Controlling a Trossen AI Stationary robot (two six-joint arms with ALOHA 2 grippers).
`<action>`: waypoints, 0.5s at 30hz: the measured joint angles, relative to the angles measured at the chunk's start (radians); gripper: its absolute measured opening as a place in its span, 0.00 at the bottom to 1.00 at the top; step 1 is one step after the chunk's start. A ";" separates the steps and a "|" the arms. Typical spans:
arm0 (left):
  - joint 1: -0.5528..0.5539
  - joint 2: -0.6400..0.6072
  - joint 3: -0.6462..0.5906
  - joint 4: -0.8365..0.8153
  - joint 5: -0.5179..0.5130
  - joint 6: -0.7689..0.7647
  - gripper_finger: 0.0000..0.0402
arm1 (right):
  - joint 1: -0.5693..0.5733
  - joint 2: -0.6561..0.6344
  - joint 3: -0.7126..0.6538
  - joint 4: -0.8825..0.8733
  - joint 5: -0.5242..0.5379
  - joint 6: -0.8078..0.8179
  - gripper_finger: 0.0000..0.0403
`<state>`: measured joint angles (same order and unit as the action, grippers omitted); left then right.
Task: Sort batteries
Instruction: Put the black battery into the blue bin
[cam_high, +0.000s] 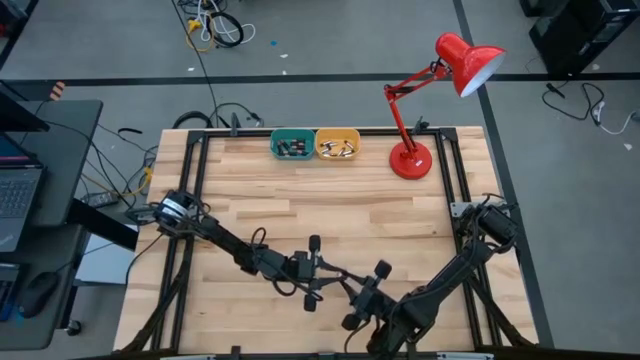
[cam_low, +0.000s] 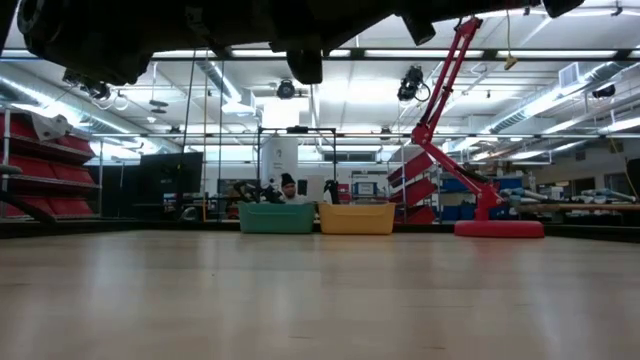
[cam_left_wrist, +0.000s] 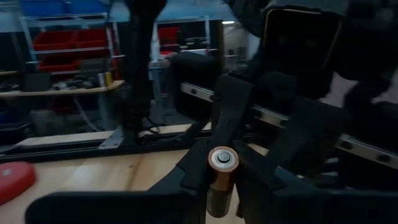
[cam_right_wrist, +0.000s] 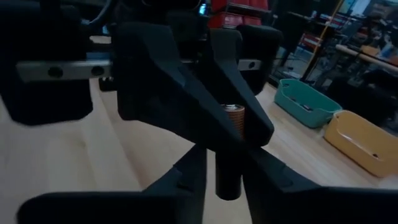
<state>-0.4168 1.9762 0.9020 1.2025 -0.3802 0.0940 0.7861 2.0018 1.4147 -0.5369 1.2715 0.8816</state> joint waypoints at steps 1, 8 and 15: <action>0.004 0.000 0.000 0.002 -0.013 -0.001 0.17 | -0.001 0.000 0.000 -0.012 0.001 0.028 0.23; 0.089 -0.007 -0.001 0.000 -0.089 0.004 0.17 | -0.014 0.000 0.003 -0.295 -0.021 0.347 0.43; 0.263 -0.070 -0.003 -0.094 -0.024 -0.003 0.17 | -0.051 0.000 0.003 -0.730 -0.007 0.710 0.66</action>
<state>-0.1540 1.9061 0.8986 1.1084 -0.4041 0.0905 0.7353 2.0018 1.4174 -1.2669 1.2644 1.5917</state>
